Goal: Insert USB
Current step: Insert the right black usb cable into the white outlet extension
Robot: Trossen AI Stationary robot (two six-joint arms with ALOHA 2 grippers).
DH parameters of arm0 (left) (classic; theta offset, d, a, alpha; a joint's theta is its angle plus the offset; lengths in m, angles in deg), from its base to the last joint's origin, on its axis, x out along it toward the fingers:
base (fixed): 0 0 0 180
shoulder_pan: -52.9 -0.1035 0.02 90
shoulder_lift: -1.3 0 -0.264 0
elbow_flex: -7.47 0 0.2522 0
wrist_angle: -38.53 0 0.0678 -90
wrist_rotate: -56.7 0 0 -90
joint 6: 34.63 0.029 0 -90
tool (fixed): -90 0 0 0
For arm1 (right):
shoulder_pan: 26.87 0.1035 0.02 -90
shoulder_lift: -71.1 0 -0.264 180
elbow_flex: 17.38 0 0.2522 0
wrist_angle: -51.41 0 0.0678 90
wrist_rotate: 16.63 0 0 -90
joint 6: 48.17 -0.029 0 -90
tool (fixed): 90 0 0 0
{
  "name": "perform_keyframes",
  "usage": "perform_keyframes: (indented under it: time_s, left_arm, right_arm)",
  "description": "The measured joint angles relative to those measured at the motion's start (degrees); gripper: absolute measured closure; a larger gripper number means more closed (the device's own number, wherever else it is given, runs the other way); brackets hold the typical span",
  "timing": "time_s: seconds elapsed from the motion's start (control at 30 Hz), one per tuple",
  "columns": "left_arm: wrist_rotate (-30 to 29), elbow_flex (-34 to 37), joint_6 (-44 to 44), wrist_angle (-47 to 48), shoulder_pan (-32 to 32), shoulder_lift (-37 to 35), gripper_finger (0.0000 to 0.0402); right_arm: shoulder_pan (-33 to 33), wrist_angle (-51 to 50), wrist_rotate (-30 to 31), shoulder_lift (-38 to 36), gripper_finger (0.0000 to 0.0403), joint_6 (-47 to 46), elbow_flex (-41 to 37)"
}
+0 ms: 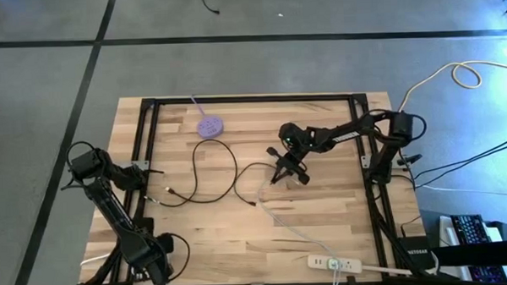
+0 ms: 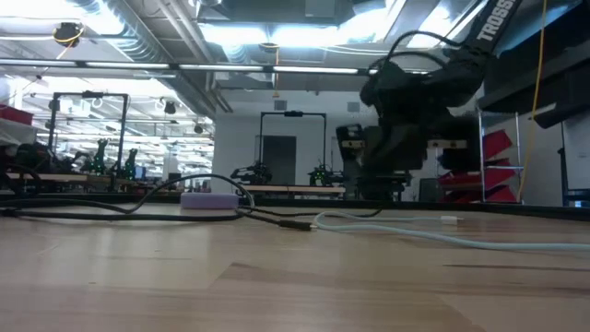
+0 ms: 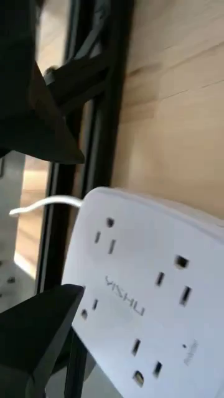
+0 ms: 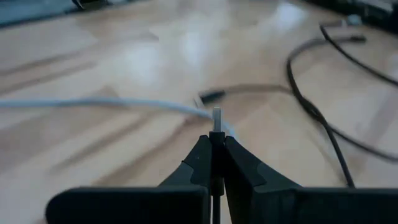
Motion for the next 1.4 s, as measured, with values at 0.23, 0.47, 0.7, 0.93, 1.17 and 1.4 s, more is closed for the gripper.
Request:
perform_keyframes:
  time_s: [0.23, 0.47, 0.7, 0.93, 1.17, 1.4]
  left_arm:
    - [-0.39, -0.09, 2.73, -1.09, 0.84, 0.0, 0.0087]
    - [-2.87, -0.09, -7.21, -0.37, 6.65, 0.0, 0.0087]
    - [-4.53, -0.17, -11.62, -3.69, 11.85, -0.02, 0.0087]
    - [-7.7, -0.11, -6.75, -2.73, 12.39, 0.22, 0.0087]
    - [-9.28, -0.09, 0.31, -6.85, 13.63, 0.33, 0.0087]
    - [-10.31, -0.24, 2.38, -6.88, 14.99, 0.33, 0.0087]
  right_arm:
    - [5.39, -1.9, 0.02, 0.04, 0.0402, -1.85, 2.98]
    - [11.52, -2.32, 6.82, 0.0, 0.0402, -12.19, 9.68]
    - [19.93, -12.44, 19.7, 0.0, 0.0402, -14.24, 16.82]
    - [26.57, -15.73, 30.68, -0.02, 0.0402, -22.58, 20.95]
    - [31.37, -14.14, 38.56, 0.56, 0.0402, -31.58, 20.97]
    - [34.08, -10.48, 43.78, 0.96, 0.0402, -39.72, 21.01]
